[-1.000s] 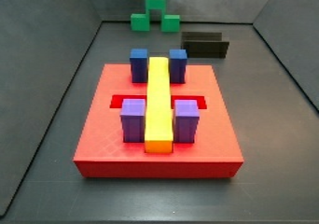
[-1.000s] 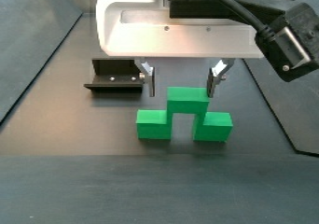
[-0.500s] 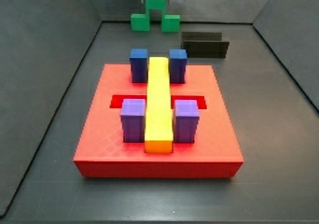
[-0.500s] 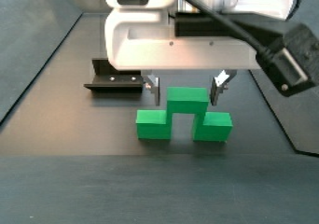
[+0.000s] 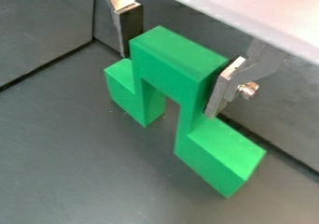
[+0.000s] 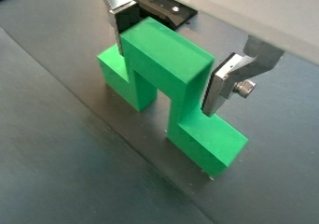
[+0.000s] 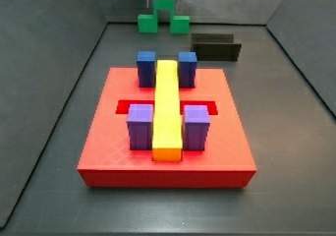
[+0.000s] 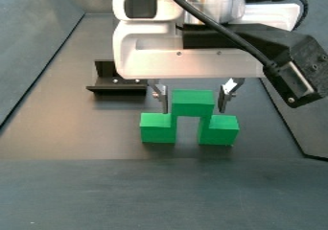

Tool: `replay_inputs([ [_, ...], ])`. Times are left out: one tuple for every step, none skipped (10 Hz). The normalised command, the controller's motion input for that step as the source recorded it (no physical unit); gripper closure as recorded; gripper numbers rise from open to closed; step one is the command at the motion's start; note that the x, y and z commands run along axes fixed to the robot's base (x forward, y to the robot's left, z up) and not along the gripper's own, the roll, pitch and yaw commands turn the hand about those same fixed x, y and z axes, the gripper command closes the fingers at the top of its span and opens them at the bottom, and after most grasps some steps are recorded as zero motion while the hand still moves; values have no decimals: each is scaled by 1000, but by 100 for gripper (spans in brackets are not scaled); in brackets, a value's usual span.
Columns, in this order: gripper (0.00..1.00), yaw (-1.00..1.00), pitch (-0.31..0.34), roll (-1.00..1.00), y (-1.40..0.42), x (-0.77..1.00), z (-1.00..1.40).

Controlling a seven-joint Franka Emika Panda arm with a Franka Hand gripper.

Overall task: Pick up the green object. Move up. Move to above the board. Insert the green object.
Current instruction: Pick up the green object.

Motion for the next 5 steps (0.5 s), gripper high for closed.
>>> replay_inputs([
  [0,0,4,23,-77,-114,-177],
  [0,0,0,56,-106,-180,-111],
  [0,0,0,34,-43,-154,-129],
  [0,0,0,0,0,-143,-169],
  [100,0,0,0,0,0,0],
])
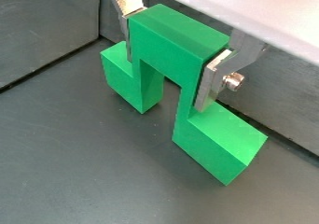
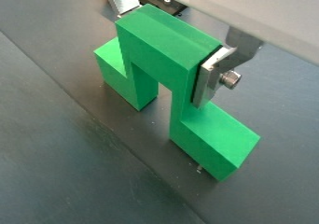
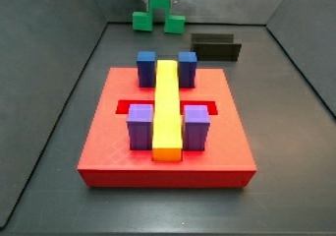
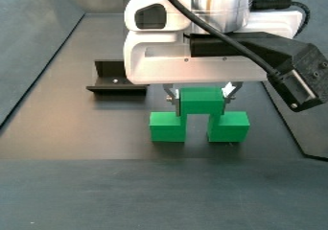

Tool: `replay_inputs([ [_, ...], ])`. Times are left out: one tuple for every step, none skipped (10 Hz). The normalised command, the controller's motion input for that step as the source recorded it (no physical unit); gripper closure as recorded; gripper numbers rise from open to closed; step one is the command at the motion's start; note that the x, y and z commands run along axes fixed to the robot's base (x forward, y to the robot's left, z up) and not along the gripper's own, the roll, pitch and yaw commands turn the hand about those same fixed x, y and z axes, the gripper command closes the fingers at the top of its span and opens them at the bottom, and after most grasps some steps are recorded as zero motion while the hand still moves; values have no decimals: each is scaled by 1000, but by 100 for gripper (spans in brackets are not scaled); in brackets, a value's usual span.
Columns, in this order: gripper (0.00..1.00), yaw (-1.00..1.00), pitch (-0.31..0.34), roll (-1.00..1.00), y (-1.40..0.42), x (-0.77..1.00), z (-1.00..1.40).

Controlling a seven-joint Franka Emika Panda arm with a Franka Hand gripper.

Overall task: Pick up the green object. Move up. Move to above the board. Insert the green object.
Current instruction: Pick up the green object.

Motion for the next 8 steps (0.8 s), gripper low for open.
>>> replay_inputs([
  [100,0,0,0,0,0,0],
  [100,0,0,0,0,0,0],
  [100,0,0,0,0,0,0],
  [100,0,0,0,0,0,0],
  [100,0,0,0,0,0,0],
  [100,0,0,0,0,0,0],
  [100,0,0,0,0,0,0],
  [100,0,0,0,0,0,0],
])
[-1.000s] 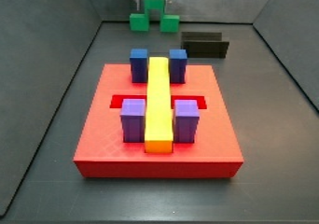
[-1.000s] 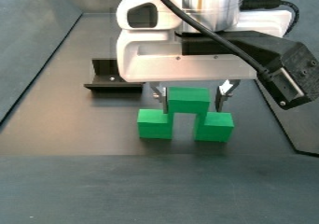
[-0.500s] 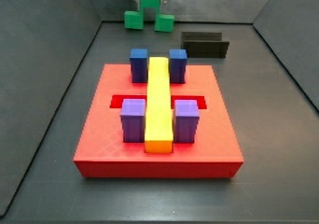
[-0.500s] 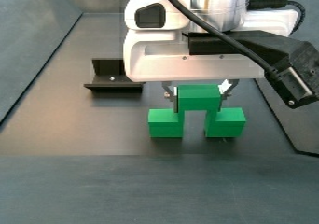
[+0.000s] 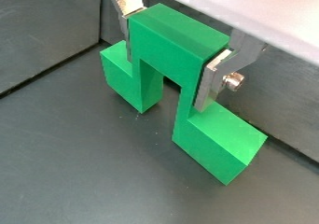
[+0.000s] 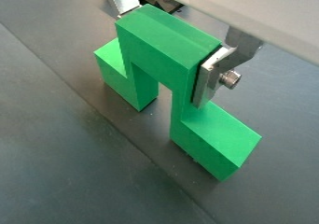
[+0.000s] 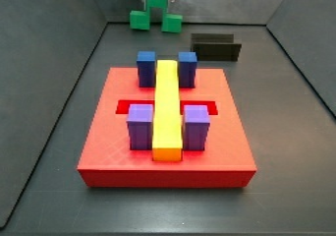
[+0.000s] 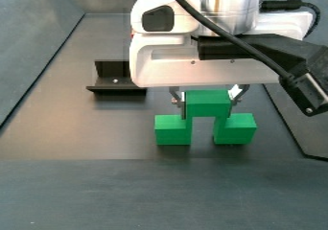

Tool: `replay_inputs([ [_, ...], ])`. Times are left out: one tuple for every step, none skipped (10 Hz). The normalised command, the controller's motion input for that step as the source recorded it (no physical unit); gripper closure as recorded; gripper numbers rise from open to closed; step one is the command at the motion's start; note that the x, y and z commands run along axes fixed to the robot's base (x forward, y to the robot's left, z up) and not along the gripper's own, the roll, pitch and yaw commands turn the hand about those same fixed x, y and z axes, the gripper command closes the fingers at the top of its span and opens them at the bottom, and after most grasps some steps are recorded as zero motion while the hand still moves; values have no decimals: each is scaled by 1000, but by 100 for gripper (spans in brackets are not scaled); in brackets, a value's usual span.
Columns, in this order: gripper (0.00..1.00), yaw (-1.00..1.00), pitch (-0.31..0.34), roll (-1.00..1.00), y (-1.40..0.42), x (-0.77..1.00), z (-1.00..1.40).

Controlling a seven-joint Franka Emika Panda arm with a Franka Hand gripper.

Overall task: Pick up the green object. Move up. Move to above the board. Insert the green object.
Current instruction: Pick up the green object, then move up, then move to above the board.

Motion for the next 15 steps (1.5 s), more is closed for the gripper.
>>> replay_inputs([
  [100,0,0,0,0,0,0],
  [100,0,0,0,0,0,0],
  [100,0,0,0,0,0,0],
  [100,0,0,0,0,0,0],
  [100,0,0,0,0,0,0],
  [100,0,0,0,0,0,0],
  [100,0,0,0,0,0,0],
  [100,0,0,0,0,0,833],
  [100,-13,35,-8,-34,-26,756],
  [100,-8,70,16,-28,-40,440],
  [100,3,63,33,-14,-12,264],
  [100,0,0,0,0,0,1400],
  [100,2,30,-15,-4,-31,1400],
  [100,4,20,20,-9,-48,1400],
  [100,1,8,23,-7,-22,1400],
])
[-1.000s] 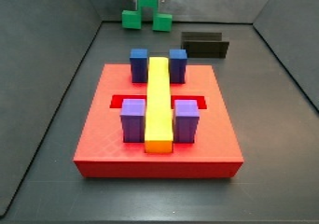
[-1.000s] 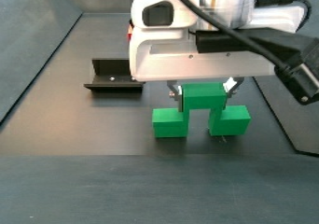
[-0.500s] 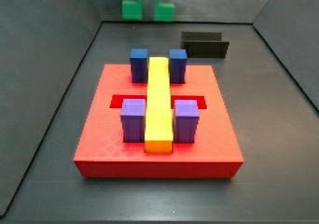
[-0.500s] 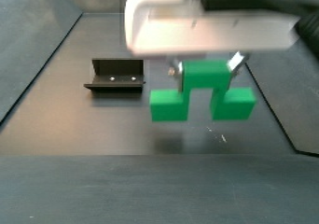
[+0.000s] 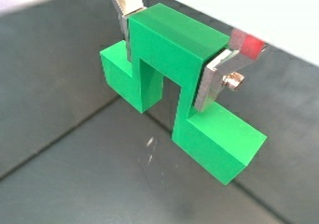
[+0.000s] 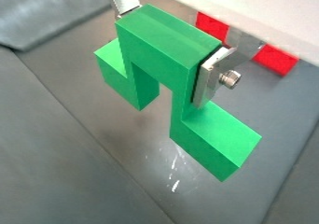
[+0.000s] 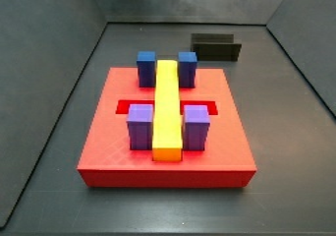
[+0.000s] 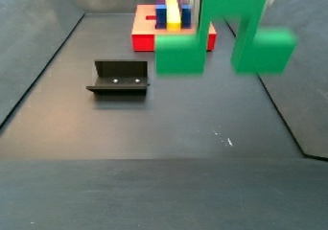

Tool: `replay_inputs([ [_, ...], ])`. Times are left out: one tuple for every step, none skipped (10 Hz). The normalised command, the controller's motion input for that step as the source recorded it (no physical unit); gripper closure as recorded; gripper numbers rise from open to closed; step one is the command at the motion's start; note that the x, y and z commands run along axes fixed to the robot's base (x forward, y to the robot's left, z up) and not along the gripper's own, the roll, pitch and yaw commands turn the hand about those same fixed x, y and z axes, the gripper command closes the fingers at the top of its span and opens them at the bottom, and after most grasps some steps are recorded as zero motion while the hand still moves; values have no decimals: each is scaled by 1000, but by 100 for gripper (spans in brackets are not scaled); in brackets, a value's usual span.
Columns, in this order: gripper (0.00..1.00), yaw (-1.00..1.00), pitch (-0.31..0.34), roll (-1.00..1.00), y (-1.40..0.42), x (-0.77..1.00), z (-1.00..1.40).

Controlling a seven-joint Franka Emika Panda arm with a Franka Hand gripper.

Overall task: Pick up the green object. Move up. Move to above the board. Insert the green object.
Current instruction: Move to above the board.

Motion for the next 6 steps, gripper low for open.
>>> replay_inputs([
  [100,3,54,-8,16,40,1400],
  [100,3,88,-7,8,31,758],
  [100,6,74,9,-1,42,237],
  [100,-50,102,-13,-1400,96,141],
  [100,-38,95,7,-1400,91,138],
  [100,-23,18,33,-1400,80,140],
])
